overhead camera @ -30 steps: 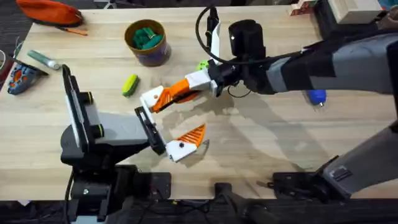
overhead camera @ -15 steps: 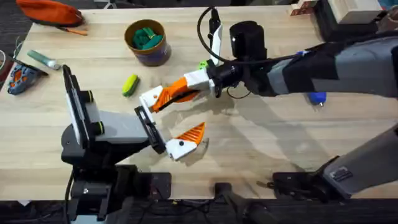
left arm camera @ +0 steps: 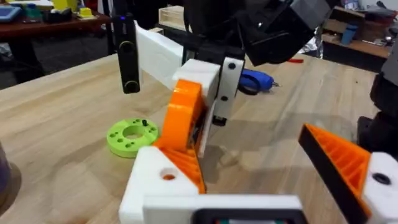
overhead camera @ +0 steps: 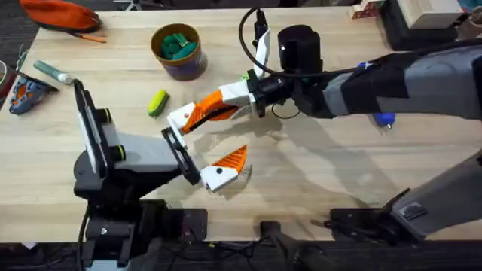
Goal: Pick up the gripper from the table and insert it into the empty holder that is missing its gripper. Then pick up a screw, insert it into the mounting hole, and use the screwdriver to tighten it. Finally, clean up the table by picking up the vegetable and placing it into the bucket.
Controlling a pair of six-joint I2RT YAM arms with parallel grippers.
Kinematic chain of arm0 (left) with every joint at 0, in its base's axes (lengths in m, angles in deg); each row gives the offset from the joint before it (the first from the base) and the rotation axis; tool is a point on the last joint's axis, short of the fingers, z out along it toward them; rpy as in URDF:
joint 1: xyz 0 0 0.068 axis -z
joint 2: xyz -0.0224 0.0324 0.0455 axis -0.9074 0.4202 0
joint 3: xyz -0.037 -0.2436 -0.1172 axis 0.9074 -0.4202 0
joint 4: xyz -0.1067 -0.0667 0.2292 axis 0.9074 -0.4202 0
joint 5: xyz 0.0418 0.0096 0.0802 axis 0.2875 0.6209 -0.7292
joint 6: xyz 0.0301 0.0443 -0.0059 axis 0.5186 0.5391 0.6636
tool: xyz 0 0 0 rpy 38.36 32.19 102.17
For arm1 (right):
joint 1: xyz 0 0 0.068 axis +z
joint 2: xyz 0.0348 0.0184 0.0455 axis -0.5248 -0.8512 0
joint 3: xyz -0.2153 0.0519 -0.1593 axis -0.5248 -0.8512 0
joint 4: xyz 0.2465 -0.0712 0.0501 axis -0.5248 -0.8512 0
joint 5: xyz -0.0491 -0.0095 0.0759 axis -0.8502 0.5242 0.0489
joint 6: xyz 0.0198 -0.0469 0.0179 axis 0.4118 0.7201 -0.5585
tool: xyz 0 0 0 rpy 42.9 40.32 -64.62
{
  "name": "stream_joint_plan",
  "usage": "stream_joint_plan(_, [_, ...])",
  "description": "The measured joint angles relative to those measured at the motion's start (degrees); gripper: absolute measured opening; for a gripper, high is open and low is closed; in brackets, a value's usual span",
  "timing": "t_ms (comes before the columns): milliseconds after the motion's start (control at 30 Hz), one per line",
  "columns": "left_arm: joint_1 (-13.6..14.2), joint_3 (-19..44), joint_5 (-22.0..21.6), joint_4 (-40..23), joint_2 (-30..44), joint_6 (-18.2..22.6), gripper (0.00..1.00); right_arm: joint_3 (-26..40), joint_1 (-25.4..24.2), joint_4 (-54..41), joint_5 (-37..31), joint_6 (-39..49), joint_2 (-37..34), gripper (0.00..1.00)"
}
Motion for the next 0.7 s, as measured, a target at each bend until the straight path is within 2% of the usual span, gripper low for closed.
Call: stream_joint_plan(700, [-0.3, 0.0, -0.9, 0.1, 0.0, -0.4, 0.987, 0.0, 0.8, 0.4, -1.5, -0.2, 0.0, 0.004])
